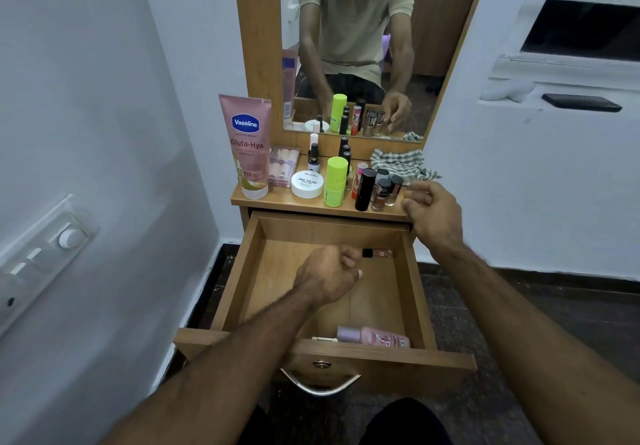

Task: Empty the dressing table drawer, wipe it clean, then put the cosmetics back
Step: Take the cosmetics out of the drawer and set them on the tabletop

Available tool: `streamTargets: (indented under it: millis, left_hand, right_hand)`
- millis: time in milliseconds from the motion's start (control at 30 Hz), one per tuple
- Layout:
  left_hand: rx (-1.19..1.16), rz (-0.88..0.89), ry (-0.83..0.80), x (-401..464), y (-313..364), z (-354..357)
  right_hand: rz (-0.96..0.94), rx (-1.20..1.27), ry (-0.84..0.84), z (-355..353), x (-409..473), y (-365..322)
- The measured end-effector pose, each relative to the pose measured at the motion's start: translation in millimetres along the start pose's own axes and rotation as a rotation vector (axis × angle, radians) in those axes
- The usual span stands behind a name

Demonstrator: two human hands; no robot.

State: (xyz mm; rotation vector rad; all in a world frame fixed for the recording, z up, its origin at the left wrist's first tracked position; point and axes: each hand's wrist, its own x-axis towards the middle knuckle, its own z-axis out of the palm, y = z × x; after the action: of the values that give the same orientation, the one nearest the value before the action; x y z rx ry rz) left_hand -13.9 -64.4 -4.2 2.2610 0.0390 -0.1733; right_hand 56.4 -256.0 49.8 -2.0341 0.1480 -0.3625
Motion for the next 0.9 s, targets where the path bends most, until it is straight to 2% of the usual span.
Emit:
streamTargets:
  millis: [67,100,167,267,333,433,600,767,833,900]
  left_hand:
    - [0.009,0.000,0.003,0,-1,-1]
    - [0.014,-0.001,0.004,0,-2,-2]
    - [0.033,-0.006,0.005,0,-3,-2]
    - [0.065,-0.015,-0.001,-1,-6,-3]
    - [0.078,-0.010,-0.007,0,-8,-5]
    - [0.076,-0.014,0.001,1,-12,-11]
    - [0.065,-0.041,0.011,3,-18,-15]
    - [0.050,-0.047,0.010,1,-20,-17]
    - [0.043,-0.045,0.014,-1,-20,-18]
    - [0.014,-0.050,0.020,-3,-20,-19]
  right_hand:
    - [-0.033,-0.079,0.112,-4,-15,2]
    - [-0.060,-0.135,0.090,-3,-24,4]
    - [-0.081,-0.296,-0.090,6,-37,9]
    - [-0.073,-0.736,-0.387,27,-45,17]
    - [-0.101,-0.900,-0.481,39,-48,19]
    - [-0.162,-1.020,-0.507,50,-51,20]
    - [-0.215,-1.036,-0.441,60,-57,25]
    - [-0.182,-0.984,-0.513,58,-61,28]
    - [-0.130,-0.867,-0.542,54,-59,25]
    - [-0.081,-0.632,-0.553,51,-57,18]
